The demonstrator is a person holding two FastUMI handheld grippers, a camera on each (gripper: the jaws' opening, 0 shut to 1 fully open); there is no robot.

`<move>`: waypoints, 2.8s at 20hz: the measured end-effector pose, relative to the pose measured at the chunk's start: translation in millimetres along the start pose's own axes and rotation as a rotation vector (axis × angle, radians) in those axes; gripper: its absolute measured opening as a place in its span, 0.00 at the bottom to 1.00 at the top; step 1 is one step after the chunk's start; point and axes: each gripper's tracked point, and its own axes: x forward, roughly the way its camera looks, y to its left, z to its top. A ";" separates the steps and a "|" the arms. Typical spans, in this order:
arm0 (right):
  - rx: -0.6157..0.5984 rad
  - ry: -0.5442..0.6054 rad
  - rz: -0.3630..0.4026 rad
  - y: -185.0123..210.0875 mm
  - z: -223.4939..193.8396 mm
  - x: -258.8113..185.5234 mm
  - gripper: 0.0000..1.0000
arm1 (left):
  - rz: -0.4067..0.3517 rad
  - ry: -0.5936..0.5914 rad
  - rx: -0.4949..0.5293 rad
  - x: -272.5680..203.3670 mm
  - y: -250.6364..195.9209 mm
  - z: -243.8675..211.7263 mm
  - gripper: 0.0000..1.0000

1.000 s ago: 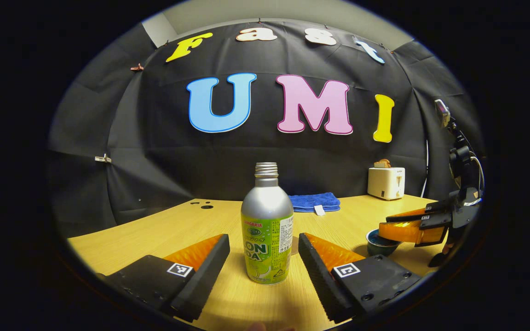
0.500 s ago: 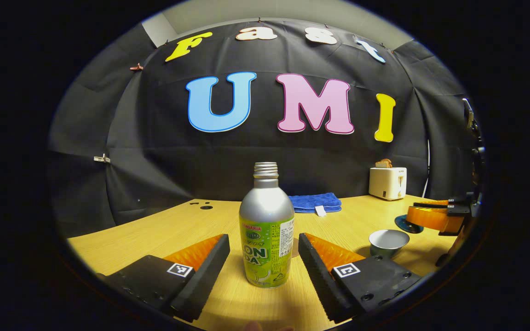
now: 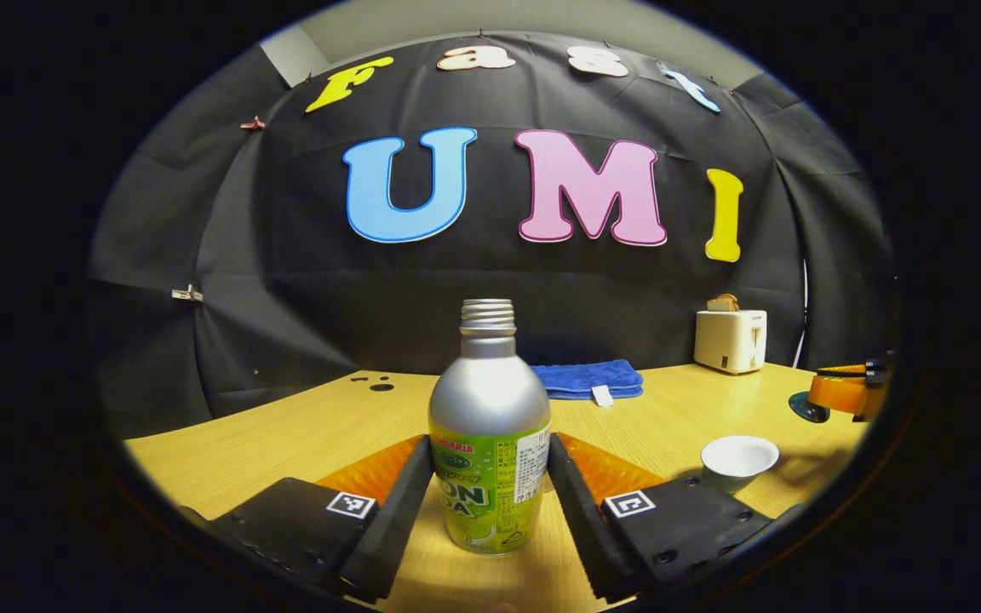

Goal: Open the teacup lid with one hand, grasp the water bottle and pour water into the teacup with the other hand; after pouring, place the water bottle on the coaster and then close the teacup lid.

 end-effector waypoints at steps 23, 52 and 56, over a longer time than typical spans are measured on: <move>-0.001 -0.001 -0.084 -46.4 1.7 -1.6 0.29 | -0.148 0.007 1.244 -6.1 -94.8 -4.4 0.80; -0.001 -0.002 -0.084 -46.1 1.2 -1.5 0.29 | -0.165 -0.025 1.788 3.5 -109.5 1.8 0.80; -0.001 -0.002 -0.084 -46.2 0.9 -1.6 0.29 | -0.160 -0.019 1.846 4.9 -107.8 1.5 0.80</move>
